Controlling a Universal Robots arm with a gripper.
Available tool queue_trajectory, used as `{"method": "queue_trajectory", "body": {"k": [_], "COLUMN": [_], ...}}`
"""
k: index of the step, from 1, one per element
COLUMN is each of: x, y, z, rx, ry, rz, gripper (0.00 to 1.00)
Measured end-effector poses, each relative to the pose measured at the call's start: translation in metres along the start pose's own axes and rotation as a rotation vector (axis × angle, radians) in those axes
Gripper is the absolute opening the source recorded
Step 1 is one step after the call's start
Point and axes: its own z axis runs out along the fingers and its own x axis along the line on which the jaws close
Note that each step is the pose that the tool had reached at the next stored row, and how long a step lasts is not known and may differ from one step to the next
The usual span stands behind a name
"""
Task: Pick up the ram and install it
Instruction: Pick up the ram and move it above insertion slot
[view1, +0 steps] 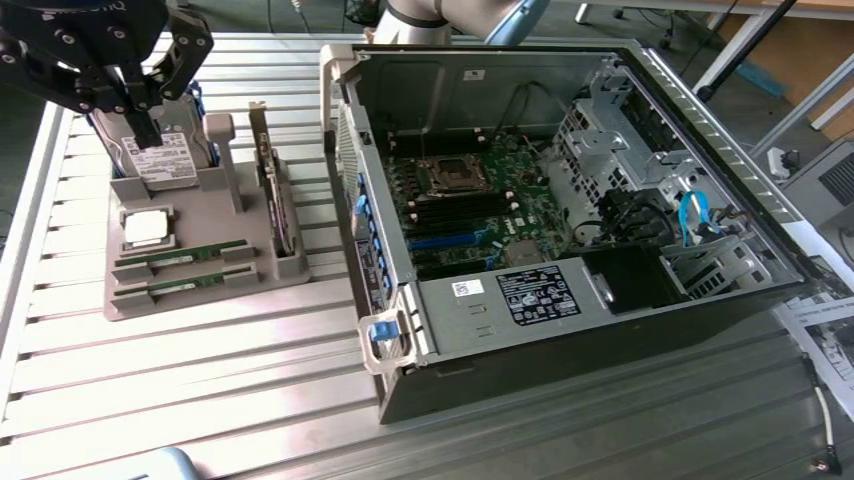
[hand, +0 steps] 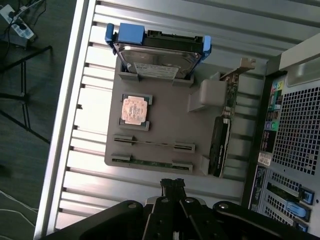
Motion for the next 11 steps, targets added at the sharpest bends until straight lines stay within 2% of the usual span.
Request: {"method": "queue_trajectory", "body": {"k": [11], "x": [0.0000], "y": [0.0000], "z": [0.0000], "rx": [0.0033], "ry": [0.0023], "rz": [-0.044], "gripper": [0.11]}}
